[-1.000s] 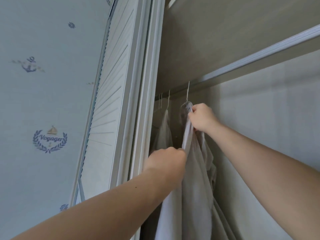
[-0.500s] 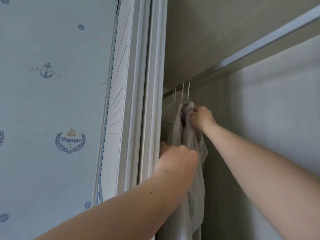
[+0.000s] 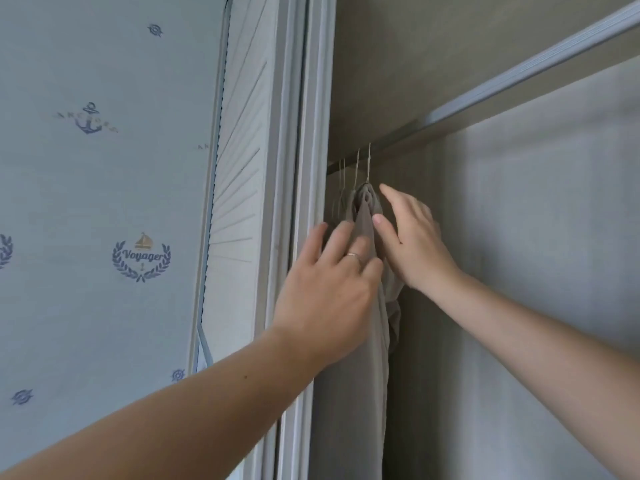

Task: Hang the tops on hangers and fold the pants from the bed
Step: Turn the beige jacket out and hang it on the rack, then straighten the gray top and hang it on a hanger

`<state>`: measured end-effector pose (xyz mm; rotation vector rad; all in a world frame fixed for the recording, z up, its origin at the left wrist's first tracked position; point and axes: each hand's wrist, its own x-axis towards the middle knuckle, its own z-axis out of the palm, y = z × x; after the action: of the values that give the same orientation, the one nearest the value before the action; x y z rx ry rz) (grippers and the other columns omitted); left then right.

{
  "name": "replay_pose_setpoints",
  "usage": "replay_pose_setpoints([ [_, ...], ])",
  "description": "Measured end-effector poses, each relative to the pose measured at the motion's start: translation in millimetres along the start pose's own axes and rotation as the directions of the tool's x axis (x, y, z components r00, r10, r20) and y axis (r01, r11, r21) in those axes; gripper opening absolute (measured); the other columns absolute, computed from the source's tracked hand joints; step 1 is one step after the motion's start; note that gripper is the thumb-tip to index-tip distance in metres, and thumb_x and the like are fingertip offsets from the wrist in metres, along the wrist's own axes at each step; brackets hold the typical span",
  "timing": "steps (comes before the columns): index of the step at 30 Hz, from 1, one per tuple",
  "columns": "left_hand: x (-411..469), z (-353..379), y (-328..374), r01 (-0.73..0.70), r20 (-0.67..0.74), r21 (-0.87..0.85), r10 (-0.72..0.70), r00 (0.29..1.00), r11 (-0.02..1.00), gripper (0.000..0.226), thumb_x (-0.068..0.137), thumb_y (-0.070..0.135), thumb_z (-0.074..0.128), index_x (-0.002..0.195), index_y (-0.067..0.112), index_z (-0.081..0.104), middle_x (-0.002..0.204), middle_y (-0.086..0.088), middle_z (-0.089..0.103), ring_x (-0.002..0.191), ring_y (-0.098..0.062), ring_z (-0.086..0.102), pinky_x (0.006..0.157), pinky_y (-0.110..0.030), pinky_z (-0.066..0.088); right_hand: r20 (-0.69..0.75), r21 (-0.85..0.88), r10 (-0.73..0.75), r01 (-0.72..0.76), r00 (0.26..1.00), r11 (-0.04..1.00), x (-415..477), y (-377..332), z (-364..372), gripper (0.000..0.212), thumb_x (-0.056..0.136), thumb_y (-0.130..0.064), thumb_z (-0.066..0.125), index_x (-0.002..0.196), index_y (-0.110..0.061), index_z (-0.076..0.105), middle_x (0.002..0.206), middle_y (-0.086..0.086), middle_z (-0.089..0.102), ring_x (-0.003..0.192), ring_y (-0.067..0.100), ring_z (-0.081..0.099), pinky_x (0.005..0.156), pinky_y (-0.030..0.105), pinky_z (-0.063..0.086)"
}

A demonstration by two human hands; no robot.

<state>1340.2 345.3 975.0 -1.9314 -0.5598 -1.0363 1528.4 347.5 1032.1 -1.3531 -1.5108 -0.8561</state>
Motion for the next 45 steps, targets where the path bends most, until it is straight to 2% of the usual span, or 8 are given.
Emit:
replay_pose_setpoints([
  [7,-96,-57,-65,0.150,0.089,0.076,-0.157,0.984,0.986,0.063,0.100,0.056,0.032,0.151,0.021,0.043,0.164,-0.009,0.027,0.154,-0.035,0.011,0.121,-0.060,0.013,0.115,0.002,-0.142,0.143,0.983,0.990,-63,-99,-26,0.066,0.098,-0.063,0.016,0.158,-0.038,0.012,0.168,-0.013,0.006,0.154,0.010,-0.004,0.123,0.048,0.003],
  [10,-151,-88,-94,0.229,0.147,0.124,-0.246,0.958,0.966,0.067,0.099,0.058,0.030,0.156,0.024,0.035,0.165,-0.007,0.022,0.154,-0.035,0.011,0.120,-0.060,0.014,0.184,0.043,-0.201,0.197,0.962,0.980,-88,-152,-28,0.067,0.097,-0.066,0.014,0.158,-0.041,0.007,0.168,-0.015,0.000,0.154,0.010,-0.010,0.123,0.052,0.001],
  [19,-350,-232,-160,0.428,0.380,0.275,-0.506,0.774,0.861,0.070,0.099,0.065,0.018,0.161,0.031,0.015,0.169,-0.002,0.008,0.155,-0.030,-0.006,0.122,-0.057,0.000,0.399,0.340,-0.298,0.162,0.867,0.926,-211,-350,2,0.067,0.096,-0.065,0.017,0.158,-0.043,0.003,0.167,-0.016,-0.006,0.151,0.006,-0.019,0.123,0.043,-0.009],
  [25,-516,-359,-166,0.539,0.519,0.418,-0.680,0.519,0.731,0.071,0.098,0.068,0.013,0.160,0.034,0.005,0.169,0.000,0.006,0.155,-0.029,-0.008,0.122,-0.055,-0.002,0.535,0.484,-0.454,0.182,0.713,0.856,-314,-495,24,0.071,0.093,-0.066,0.014,0.159,-0.038,0.007,0.168,-0.014,-0.002,0.154,0.013,-0.012,0.123,0.048,-0.006],
  [29,-617,-448,-144,0.589,0.532,0.540,-0.786,0.315,0.602,0.073,0.097,0.070,0.011,0.160,0.034,0.014,0.169,0.000,0.010,0.155,-0.029,-0.002,0.122,-0.059,0.006,0.549,0.644,-0.577,0.134,0.605,0.753,-379,-591,34,0.070,0.093,-0.066,0.018,0.157,-0.041,0.010,0.167,-0.015,0.003,0.154,0.012,-0.008,0.122,0.048,-0.004],
  [32,-677,-508,-123,0.604,0.484,0.645,-0.862,0.150,0.467,0.073,0.097,0.070,0.013,0.159,0.033,0.017,0.168,0.001,0.010,0.155,-0.029,0.000,0.122,-0.059,0.007,0.533,0.740,-0.683,0.116,0.500,0.663,-429,-659,40,0.071,0.092,-0.067,0.019,0.158,-0.041,0.012,0.167,-0.015,0.004,0.154,0.010,-0.009,0.123,0.047,-0.004],
  [40,-798,-615,-65,0.528,0.241,0.847,-0.935,-0.260,0.071,0.075,0.092,0.074,0.001,0.159,0.040,-0.002,0.168,0.006,-0.011,0.153,-0.024,-0.021,0.121,-0.053,-0.010,0.418,0.892,-0.891,0.105,0.180,0.440,-543,-816,50,0.075,0.088,-0.072,0.009,0.157,-0.044,0.000,0.167,-0.017,-0.007,0.153,0.011,-0.014,0.119,0.041,-0.011],
  [45,-861,-650,-57,0.445,0.097,0.887,-0.895,-0.436,-0.120,0.078,0.087,0.078,-0.006,0.157,0.043,-0.008,0.168,0.007,-0.013,0.152,-0.023,-0.023,0.118,-0.049,-0.017,0.352,0.934,-0.935,0.043,0.055,0.354,-587,-898,71,0.070,0.093,-0.072,0.013,0.156,-0.047,-0.007,0.166,-0.017,-0.011,0.152,0.010,-0.017,0.121,0.045,-0.009],
])
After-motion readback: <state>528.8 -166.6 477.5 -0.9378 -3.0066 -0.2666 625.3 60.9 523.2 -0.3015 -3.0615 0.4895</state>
